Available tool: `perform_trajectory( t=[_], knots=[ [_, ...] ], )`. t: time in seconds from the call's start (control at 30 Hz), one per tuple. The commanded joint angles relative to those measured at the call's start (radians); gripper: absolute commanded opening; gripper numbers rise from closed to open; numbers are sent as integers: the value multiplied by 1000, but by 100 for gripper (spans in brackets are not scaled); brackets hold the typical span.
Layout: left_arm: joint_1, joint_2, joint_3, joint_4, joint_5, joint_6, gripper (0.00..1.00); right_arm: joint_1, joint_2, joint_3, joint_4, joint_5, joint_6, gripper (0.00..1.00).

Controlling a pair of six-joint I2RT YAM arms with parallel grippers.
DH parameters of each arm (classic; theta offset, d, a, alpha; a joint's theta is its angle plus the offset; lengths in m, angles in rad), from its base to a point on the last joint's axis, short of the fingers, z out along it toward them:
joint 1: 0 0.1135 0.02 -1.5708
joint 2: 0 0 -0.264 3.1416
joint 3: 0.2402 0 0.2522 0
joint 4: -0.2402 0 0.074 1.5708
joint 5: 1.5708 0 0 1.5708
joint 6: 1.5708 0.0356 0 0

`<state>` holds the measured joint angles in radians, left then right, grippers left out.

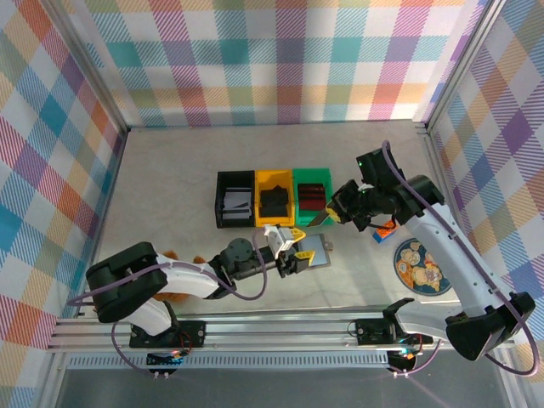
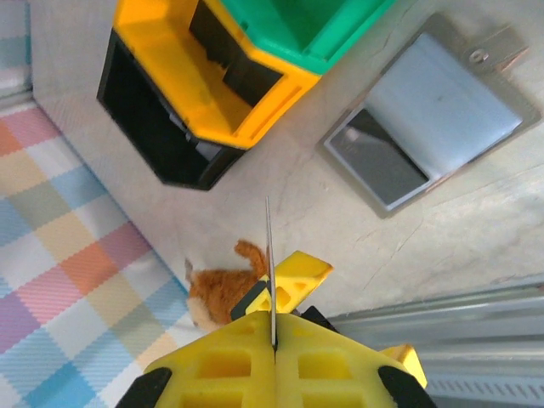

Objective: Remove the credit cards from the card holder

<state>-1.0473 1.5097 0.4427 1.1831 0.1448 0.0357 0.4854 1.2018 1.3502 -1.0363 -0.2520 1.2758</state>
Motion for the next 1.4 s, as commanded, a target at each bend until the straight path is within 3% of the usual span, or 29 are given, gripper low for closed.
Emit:
perform_trajectory(
  t=[0.0, 0.17, 0.43, 0.63, 0.83, 1.37],
  knots=[
    [-13, -70, -7, 182, -3, 147, 57, 2, -19, 0, 19, -107, 23, 0],
    [-16, -128, 3, 181, -39, 237, 45, 2, -36, -37, 86, -191, 34, 0],
    [-17, -116, -60, 178, -86, 404, 49, -10, -68, -60, 111, -288, 13, 0],
    [-17, -197, -58, 170, -132, 528, 51, -59, -110, -104, 119, -354, 5, 0],
    [-17, -201, -50, 173, -111, 513, 44, -69, -96, -113, 145, -424, -25, 0],
    [-19, -164, -2, 176, -109, 542, 40, -56, -61, -120, 171, -485, -62, 0]
  ],
)
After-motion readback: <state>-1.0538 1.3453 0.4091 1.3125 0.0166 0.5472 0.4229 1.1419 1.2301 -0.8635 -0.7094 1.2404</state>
